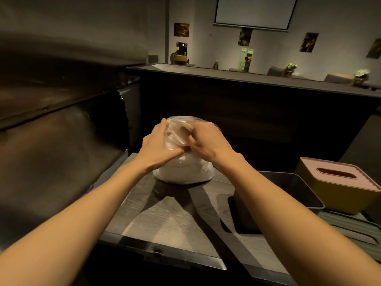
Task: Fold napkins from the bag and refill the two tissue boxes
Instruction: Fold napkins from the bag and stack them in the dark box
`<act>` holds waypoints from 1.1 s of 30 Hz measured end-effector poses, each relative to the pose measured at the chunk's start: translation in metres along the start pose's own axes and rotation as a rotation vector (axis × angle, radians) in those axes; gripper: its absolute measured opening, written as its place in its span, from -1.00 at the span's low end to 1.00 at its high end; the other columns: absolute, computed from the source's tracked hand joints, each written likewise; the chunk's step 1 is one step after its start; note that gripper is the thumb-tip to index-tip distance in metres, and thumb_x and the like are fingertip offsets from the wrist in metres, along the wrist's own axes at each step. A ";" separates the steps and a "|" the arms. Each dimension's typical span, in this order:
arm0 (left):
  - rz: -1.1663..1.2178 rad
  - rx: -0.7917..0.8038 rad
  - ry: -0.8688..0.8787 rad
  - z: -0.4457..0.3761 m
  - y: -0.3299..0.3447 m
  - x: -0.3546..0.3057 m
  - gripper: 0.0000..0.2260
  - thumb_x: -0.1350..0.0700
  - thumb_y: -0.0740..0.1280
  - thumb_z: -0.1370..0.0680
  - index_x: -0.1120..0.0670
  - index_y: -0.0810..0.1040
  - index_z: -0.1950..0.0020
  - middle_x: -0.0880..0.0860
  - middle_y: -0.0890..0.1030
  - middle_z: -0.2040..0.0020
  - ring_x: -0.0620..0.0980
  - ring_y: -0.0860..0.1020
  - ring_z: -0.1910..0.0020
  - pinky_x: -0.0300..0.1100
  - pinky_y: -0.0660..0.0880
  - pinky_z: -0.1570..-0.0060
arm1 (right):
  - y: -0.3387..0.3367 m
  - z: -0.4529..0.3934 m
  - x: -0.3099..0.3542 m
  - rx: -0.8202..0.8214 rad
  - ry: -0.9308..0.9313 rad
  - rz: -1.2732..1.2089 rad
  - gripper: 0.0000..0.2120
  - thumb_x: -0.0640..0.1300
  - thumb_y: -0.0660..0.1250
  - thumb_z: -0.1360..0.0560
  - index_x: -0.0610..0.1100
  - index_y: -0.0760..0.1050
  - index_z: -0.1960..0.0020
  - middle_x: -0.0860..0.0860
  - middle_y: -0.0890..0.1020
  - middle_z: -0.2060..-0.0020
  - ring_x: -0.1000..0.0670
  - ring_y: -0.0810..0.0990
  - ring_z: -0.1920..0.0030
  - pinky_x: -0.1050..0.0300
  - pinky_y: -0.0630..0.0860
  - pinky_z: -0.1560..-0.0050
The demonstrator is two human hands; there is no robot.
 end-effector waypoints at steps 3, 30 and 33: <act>-0.025 -0.083 0.036 0.004 -0.007 -0.007 -0.10 -0.31 0.48 -0.33 -0.03 0.27 -0.57 0.01 0.36 -0.51 0.06 0.33 -0.47 0.06 0.27 -0.46 | -0.009 0.001 0.001 -0.075 0.015 0.001 -0.82 -0.16 0.25 -0.66 -0.09 0.64 -0.10 -0.01 0.66 0.03 -0.06 0.63 0.05 0.01 0.53 0.10; 1.106 0.109 -0.505 0.125 0.062 -0.016 -0.80 0.15 0.37 -0.59 0.15 0.65 -0.19 0.20 0.72 -0.10 0.21 0.65 -0.16 0.17 0.54 -0.25 | 0.029 0.129 -0.002 0.050 0.547 -1.010 -0.83 -0.02 0.34 -0.66 0.01 0.60 -0.22 0.09 0.71 -0.02 0.07 0.71 -0.04 0.16 0.68 0.02; 1.201 0.185 -0.580 0.135 0.079 -0.003 -0.71 0.14 0.29 -0.65 0.21 0.59 -0.33 0.26 0.66 -0.24 0.19 0.63 -0.21 0.11 0.53 -0.26 | 0.047 0.140 -0.004 0.028 0.597 -0.894 -0.88 -0.02 0.29 -0.69 0.08 0.62 -0.07 0.08 0.70 0.05 0.06 0.69 -0.01 0.05 0.66 -0.07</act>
Point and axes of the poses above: each hand's wrist, its own z-axis away from the middle knuckle, its own y-axis out of the palm, x = y × z, the point moved 5 cm from there along -z, towards the middle knuckle
